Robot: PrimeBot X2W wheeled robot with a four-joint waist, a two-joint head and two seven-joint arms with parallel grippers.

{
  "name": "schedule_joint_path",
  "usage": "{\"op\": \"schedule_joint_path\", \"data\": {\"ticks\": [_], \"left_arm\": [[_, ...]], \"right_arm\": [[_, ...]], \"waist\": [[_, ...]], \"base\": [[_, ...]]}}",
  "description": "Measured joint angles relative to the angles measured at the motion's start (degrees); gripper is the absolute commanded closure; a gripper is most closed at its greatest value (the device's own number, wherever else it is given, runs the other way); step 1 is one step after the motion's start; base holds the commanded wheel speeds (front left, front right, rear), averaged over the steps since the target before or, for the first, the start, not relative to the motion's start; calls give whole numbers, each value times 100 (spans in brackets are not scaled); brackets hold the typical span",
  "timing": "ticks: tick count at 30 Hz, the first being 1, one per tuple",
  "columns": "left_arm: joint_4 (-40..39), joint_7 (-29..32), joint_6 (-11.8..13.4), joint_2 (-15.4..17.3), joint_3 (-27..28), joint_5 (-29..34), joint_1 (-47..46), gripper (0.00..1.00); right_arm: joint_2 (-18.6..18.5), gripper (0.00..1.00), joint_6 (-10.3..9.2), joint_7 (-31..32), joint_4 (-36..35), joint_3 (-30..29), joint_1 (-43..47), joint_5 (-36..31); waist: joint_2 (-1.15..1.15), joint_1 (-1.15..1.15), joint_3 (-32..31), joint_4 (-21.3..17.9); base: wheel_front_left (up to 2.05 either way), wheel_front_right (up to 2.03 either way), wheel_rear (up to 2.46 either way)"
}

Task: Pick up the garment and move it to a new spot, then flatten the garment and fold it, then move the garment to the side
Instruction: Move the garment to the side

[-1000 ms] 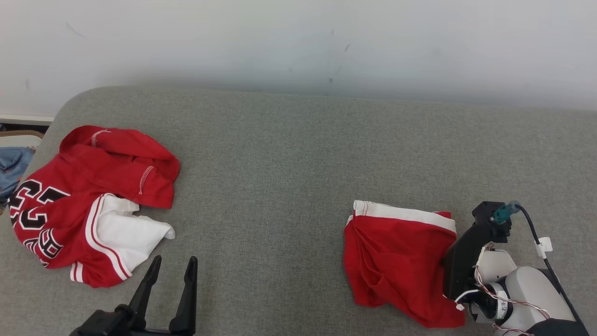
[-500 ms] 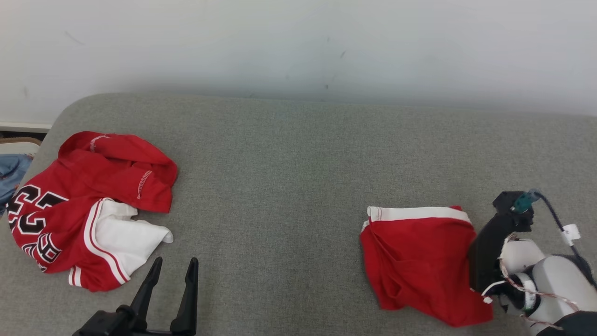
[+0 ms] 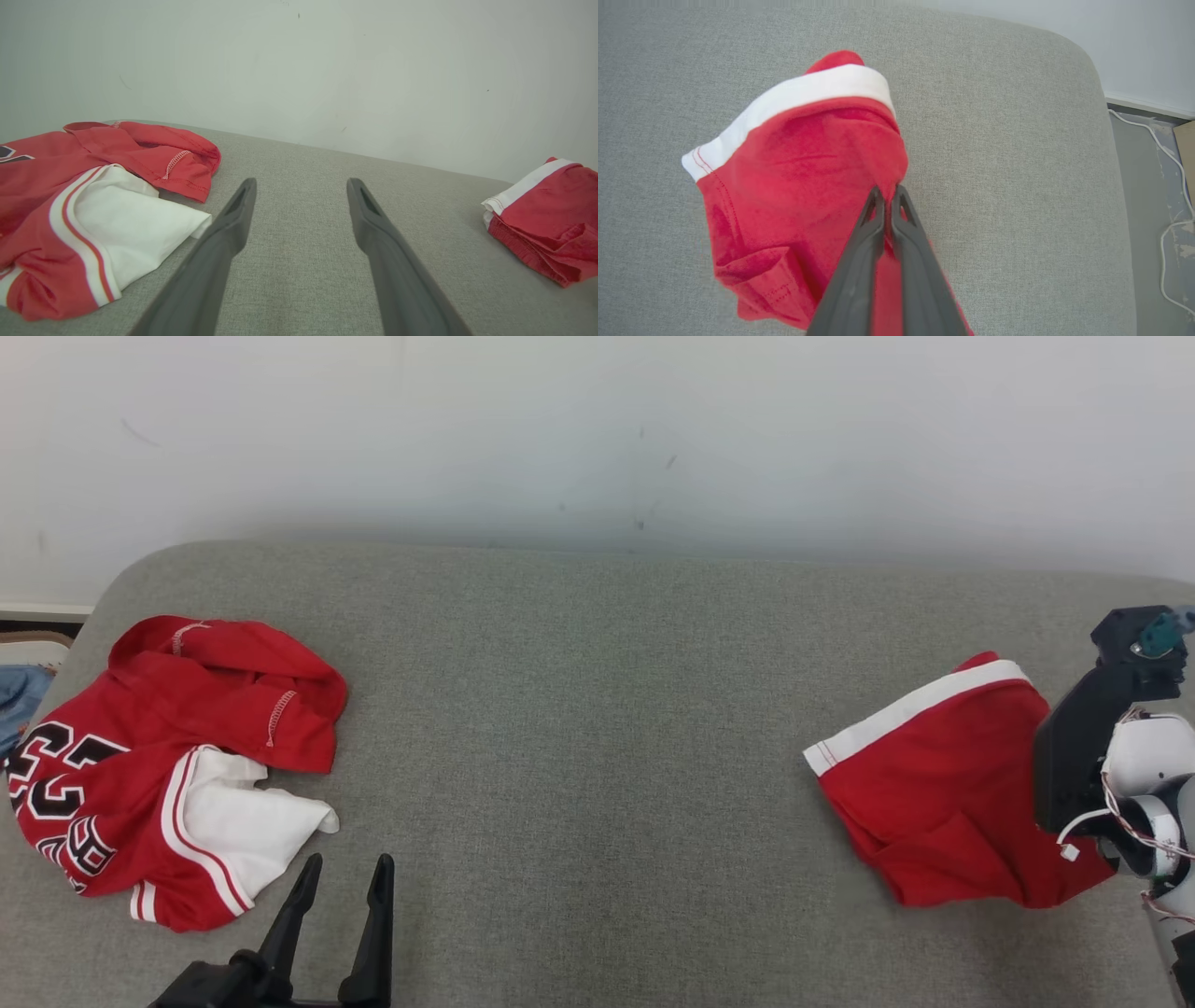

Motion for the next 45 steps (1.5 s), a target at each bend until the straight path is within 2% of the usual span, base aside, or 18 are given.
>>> {"op": "schedule_joint_path", "data": {"ticks": [8,17,25,38,45], "left_arm": [[-55,-1,1,7,71,0,34,0],[-62,-1,-2,3,59,1,37,0],[-66,-1,-11,37,75,9,40,0],[-179,-1,-97,160,51,59,47,0],[-289,-1,-103,253,62,68,45,0]], "right_arm": [[-143,100,-178,154,-397,-229,22,3],[-182,100,-243,323,-414,-378,127,-12],[15,100,-281,348,-492,-439,118,250],[-486,100,-328,215,-116,-565,91,-179],[-553,100,-353,-110,-42,-558,54,-420]], "waist": [[0,0,33,-37],[0,0,71,-81],[0,0,42,-144],[0,0,154,-178],[0,0,376,-150]], "base": [[0,0,0],[0,0,0],[0,0,0],[0,0,0],[0,0,0]]}}
